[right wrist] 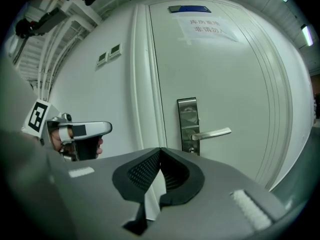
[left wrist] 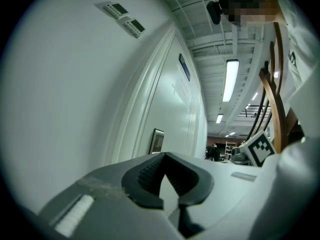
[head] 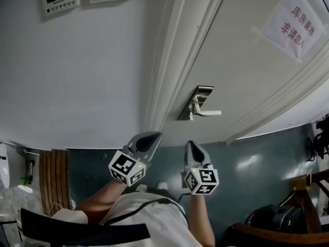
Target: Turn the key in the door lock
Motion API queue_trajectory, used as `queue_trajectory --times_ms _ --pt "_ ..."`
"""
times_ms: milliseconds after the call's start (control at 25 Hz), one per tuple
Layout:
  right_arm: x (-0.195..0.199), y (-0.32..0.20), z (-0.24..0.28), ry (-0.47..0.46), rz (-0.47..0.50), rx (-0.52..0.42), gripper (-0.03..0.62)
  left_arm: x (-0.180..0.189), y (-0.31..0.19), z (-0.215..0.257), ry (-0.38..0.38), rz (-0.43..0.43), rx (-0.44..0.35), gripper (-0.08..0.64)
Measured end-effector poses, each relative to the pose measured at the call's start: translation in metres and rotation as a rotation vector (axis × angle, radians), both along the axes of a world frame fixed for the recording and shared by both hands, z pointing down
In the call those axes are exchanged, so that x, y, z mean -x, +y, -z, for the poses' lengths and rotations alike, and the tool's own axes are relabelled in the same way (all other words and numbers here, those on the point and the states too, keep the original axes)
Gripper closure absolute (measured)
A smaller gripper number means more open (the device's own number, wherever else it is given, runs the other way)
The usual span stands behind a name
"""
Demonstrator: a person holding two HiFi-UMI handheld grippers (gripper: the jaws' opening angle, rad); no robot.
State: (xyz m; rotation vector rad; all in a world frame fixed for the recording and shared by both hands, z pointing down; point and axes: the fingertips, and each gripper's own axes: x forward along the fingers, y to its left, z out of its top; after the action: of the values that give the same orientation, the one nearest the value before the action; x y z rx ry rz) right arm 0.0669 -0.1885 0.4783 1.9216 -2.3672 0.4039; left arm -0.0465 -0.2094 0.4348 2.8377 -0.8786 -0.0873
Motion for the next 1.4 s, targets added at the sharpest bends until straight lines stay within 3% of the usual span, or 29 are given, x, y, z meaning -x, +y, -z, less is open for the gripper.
queue_trajectory --times_ms 480,880,1120,1320,1400 --pt "-0.029 -0.043 -0.006 0.069 0.079 -0.008 0.584 -0.029 -0.019 0.004 -0.008 0.066 -0.006 0.555" --pt "-0.054 -0.079 -0.051 0.418 0.122 0.035 0.568 -0.043 -0.024 -0.017 -0.059 0.128 0.03 0.555" --pt "-0.06 -0.097 -0.074 0.338 0.149 0.074 0.521 -0.042 -0.022 -0.021 -0.078 0.17 0.041 0.555" --pt "-0.061 -0.111 -0.088 0.434 0.173 0.072 0.446 -0.037 -0.02 -0.025 -0.095 0.21 0.055 0.555" --pt "-0.061 -0.117 -0.095 0.303 0.181 0.104 0.439 -0.035 -0.019 -0.027 -0.101 0.226 0.06 0.555"
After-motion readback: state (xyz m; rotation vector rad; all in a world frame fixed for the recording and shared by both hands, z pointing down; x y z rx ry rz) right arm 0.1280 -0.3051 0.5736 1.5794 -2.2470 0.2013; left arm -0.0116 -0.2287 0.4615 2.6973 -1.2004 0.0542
